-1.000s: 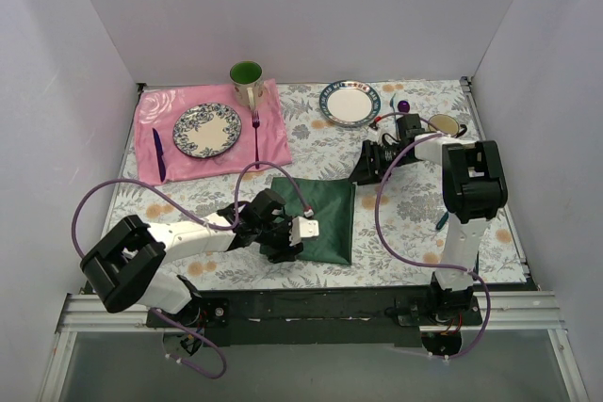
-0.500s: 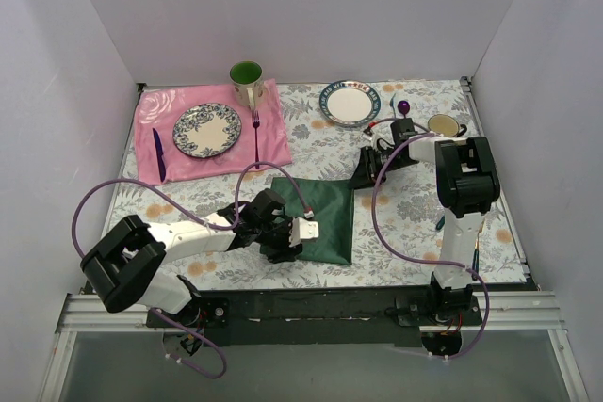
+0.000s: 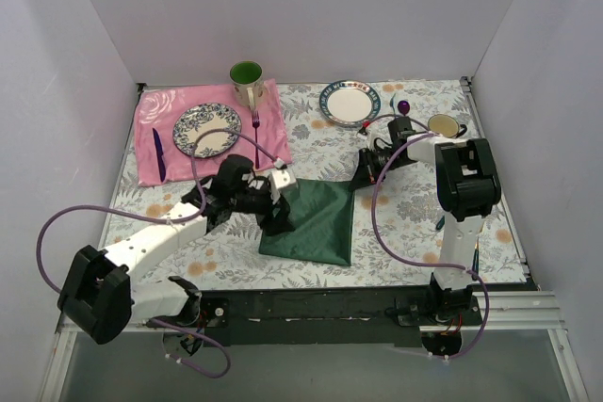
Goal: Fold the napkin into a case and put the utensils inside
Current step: Pick up the lower triangle-folded napkin from the center of the board.
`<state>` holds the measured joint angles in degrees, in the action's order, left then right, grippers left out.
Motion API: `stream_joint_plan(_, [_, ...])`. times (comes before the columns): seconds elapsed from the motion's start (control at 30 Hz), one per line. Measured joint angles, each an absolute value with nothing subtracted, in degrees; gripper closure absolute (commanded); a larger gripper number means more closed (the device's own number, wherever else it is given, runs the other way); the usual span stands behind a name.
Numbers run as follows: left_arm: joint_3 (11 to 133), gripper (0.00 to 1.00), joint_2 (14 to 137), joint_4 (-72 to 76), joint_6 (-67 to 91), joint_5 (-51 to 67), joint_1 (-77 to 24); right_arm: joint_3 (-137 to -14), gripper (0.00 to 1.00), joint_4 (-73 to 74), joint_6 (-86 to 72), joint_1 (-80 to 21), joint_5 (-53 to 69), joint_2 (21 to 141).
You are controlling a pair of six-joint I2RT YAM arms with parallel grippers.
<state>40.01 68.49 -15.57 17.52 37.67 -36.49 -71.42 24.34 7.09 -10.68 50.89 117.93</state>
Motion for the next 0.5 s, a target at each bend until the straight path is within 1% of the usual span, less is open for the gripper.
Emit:
stream_joint_plan(0.17, [45.4,0.32,70.1,-15.3,22.1,40.0,-27.4,-71.0,0.99,24.2,13.3,-13.6,50.4,113.5])
stream_joint_plan(0.33, [48.3,0.28,77.7,-14.9,24.4,41.5,-18.0,-69.1,0.99,23.4,18.7,-17.5,48.5,108.6])
stream_joint_plan(0.47, [49.8,0.23,82.6,-14.9,21.7,41.4,-14.8,-67.0,0.99,22.3,23.0,-19.8,46.2,106.0])
stream_joint_plan(0.5, [50.0,0.20,83.4,-14.7,20.5,41.6,-14.6,-66.5,0.99,22.0,24.3,-20.3,45.5,105.3])
